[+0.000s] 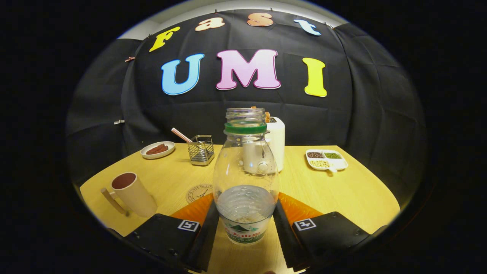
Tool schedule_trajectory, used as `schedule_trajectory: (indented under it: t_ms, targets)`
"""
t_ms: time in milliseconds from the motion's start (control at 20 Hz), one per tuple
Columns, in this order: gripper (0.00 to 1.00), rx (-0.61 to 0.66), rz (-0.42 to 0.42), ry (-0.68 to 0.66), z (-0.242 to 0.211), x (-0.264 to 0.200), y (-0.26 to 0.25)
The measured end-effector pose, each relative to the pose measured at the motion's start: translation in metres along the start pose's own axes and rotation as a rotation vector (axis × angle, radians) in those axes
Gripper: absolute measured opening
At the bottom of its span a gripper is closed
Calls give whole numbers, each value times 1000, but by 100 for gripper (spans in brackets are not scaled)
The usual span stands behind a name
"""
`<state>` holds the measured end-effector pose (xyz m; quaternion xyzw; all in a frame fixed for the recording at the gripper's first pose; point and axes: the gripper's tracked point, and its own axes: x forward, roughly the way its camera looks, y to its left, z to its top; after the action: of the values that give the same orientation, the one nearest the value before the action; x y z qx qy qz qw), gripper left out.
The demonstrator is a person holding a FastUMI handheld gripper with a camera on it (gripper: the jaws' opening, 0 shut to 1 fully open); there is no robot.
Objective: Take the bottle from table, then pour the juice into the cup, finally place the bottle on the coaster
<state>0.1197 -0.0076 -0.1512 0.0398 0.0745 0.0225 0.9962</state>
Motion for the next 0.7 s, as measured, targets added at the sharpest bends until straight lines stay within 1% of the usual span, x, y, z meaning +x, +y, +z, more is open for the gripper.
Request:
schedule_trajectory:
  t_ms: [100, 150, 300, 600, 700]
  targets:
    - [73, -34, -5, 5, 1, 2, -3]
    - [71, -43, 0, 4, 4, 2, -2]
    - [71, -65, 17, 0, 20, 0, 1]
    - [70, -187, 36, -3, 65, -5, 17]
    - [70, -248, 41, -7, 79, -5, 28]
